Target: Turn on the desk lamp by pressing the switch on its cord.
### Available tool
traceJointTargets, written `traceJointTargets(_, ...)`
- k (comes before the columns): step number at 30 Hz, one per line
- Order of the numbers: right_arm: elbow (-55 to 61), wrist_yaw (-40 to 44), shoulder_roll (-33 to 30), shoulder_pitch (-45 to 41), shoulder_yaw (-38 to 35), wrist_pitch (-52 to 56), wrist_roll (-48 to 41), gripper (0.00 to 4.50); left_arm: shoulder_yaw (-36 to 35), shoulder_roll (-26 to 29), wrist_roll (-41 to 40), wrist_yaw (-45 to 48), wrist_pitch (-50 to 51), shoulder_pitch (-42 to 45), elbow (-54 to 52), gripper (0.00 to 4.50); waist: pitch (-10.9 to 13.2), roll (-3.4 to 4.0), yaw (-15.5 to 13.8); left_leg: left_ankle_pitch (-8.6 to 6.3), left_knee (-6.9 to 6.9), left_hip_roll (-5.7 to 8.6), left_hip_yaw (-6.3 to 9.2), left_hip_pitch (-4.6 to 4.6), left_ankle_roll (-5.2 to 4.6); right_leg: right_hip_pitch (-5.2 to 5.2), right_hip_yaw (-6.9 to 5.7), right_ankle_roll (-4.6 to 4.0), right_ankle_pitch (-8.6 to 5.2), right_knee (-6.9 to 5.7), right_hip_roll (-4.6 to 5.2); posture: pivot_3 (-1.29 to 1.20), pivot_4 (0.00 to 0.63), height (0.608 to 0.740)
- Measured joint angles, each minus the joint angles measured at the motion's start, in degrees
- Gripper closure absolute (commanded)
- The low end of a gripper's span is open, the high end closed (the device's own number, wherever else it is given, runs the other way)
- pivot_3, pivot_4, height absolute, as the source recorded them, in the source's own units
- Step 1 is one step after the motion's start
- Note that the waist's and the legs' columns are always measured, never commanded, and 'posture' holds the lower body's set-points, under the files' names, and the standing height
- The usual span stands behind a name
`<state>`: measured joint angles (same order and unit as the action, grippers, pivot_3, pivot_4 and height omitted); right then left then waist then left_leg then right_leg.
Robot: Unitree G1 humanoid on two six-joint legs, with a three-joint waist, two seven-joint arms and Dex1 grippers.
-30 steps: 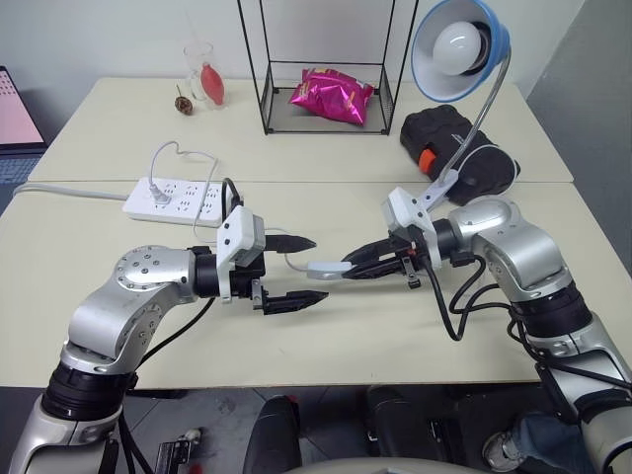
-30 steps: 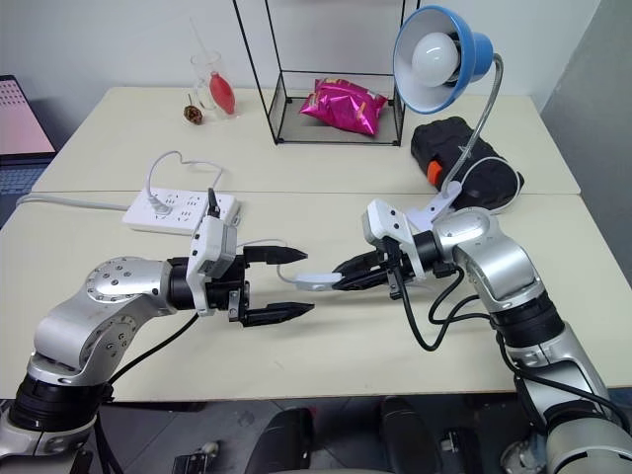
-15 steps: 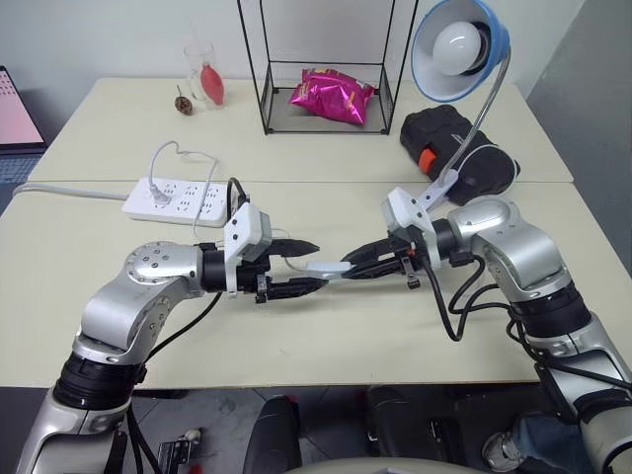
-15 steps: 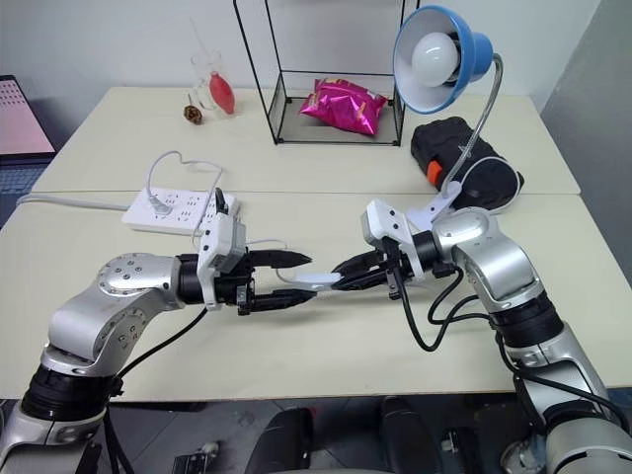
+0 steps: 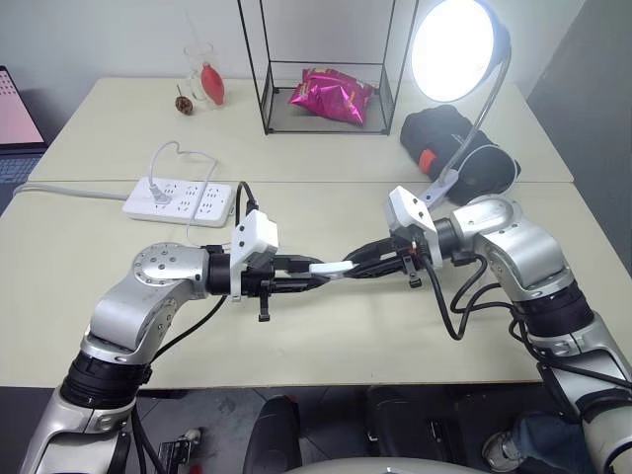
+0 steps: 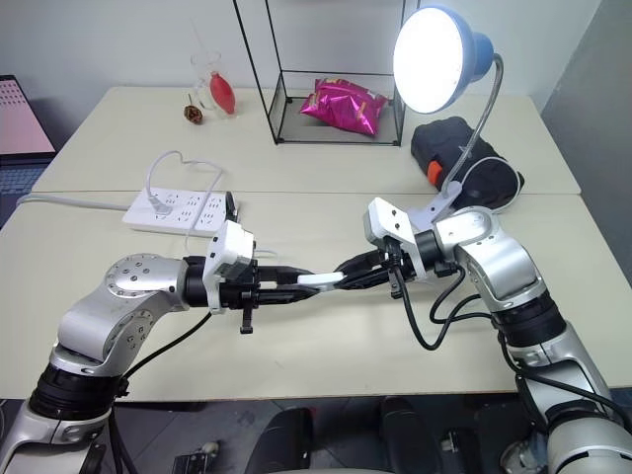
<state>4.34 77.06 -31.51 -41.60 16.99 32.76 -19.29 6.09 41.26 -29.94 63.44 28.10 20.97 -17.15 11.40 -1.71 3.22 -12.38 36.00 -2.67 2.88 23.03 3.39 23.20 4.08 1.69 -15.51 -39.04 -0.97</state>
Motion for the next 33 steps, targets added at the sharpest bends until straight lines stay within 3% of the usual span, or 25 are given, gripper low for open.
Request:
traceJointTargets(9, 0.0, 0.13, -0.04, 0.0, -0.01, -0.75, 0.12, 4.14, 0.18, -0.77, 0.95, 0.14, -1.16, 0.02, 0.23, 3.91, 0.0, 0.0, -0.01, 0.0, 0.0, 0.0, 0.0, 0.0, 0.0, 0.0, 0.0, 0.0, 0.0, 0.0, 0.0, 0.0, 0.15, 0.74)
traceJointTargets(11, 0.0, 0.16, -0.01, 0.0, 0.0, -0.88, 0.12, 4.14, 0.24, -0.87, 1.2, 0.59, -1.99, 0.01, 0.62, 3.23, 0.0, 0.0, 0.0, 0.0, 0.0, 0.0, 0.0, 0.0, 0.0, 0.0, 0.0, 0.0, 0.0, 0.0, 0.0, 0.0, 0.15, 0.74)
traceJointTargets(13, 0.0, -0.04, 0.13, 0.0, 0.03, -0.92, 0.14, 4.14, 0.24, -0.85, 2.32, 0.62, -3.39, 0.15, 1.23, 3.0, 0.0, 0.0, 0.01, 0.0, 0.0, 0.0, 0.0, -0.01, 0.0, 0.0, 0.0, 0.0, 0.0, 0.0, 0.0, 0.0, 0.15, 0.74)
traceJointTargets(23, -3.4, 0.41, 2.09, -0.76, 2.89, -8.61, 2.8, 4.14, 0.46, 0.73, 10.04, 1.02, -13.86, -1.5, 3.9, 0.86, 0.0, 0.0, 0.12, 0.0, -0.01, -0.01, -0.02, -0.02, 0.0, 0.0, 0.01, 0.0, 0.0, 0.01, 0.0, 0.0, 0.15, 0.74)
traceJointTargets(32, -20.73, -2.07, 7.23, -4.8, 5.91, -22.47, 11.12, 4.14, -6.96, 5.95, 9.69, 0.69, -13.87, -10.43, 1.63, 0.75, 0.02, 0.03, -0.14, 0.0, -0.02, -0.01, 0.0, 0.01, 0.0, 0.03, -0.02, -0.01, -0.01, -0.01, 0.01, 0.0, 0.15, 0.74)
traceJointTargets(33, -28.35, -3.94, 10.95, -7.46, 6.88, -27.77, 13.73, 4.14, -9.49, 6.81, 9.68, -0.33, -13.75, -15.28, -0.22, 0.75, 0.01, 0.02, 0.22, 0.0, -0.03, -0.03, -0.11, -0.03, 0.0, 0.02, 0.05, -0.02, 0.0, 0.02, 0.05, 0.0, 0.15, 0.74)
